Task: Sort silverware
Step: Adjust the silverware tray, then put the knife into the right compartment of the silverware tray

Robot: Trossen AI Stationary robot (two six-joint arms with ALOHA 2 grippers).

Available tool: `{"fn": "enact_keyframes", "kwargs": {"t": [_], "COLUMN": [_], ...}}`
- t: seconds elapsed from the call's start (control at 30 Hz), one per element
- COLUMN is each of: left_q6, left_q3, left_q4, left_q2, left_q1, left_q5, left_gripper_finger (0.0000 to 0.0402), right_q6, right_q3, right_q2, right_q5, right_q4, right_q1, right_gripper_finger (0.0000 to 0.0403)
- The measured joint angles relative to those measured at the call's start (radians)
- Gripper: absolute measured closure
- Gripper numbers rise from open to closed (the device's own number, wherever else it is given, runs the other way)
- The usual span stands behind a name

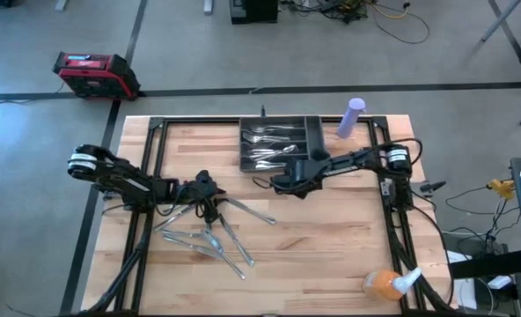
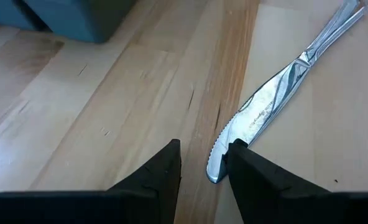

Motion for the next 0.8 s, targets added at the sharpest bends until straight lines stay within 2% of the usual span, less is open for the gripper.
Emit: {"fn": "enact_keyframes", "kwargs": {"t": [0.13, 0.27, 0.43, 0.6, 0.8], "left_q6": [-0.012, -0.066, -0.121, -0.101, -0.088], "left_q3": [0.001, 0.001, 0.001, 0.003, 0.001], "left_q4": [0.004, 0.015, 0.018, 0.023, 0.023], "left_q2": [0.005, 0.01, 0.015, 0.023, 0.023], "left_q1": [0.0, -0.002, -0.008, -0.01, -0.014], "left_q5": [-0.001, -0.001, 0.0, 0.002, 0.017], "left_gripper_finger": [0.0284, 0.0284, 0.0284, 0.0284, 0.0284], "right_q6": [0.021, -0.05, -0.06, -0.019, -0.048], "right_q3": [-0.019, -0.104, -0.264, -0.401, -0.433], "right_q2": [-0.091, -0.143, -0.116, -0.016, 0.092], "right_q5": [0.005, -0.002, -0.019, -0.011, 0.048], "right_q4": [0.12, 0.469, 0.93, 1.276, 1.454], "right_q1": [0.126, 0.291, 0.453, 0.476, 0.422], "right_gripper_finger": [0.0403, 0.0403, 0.0403, 0.0374, 0.0295]}}
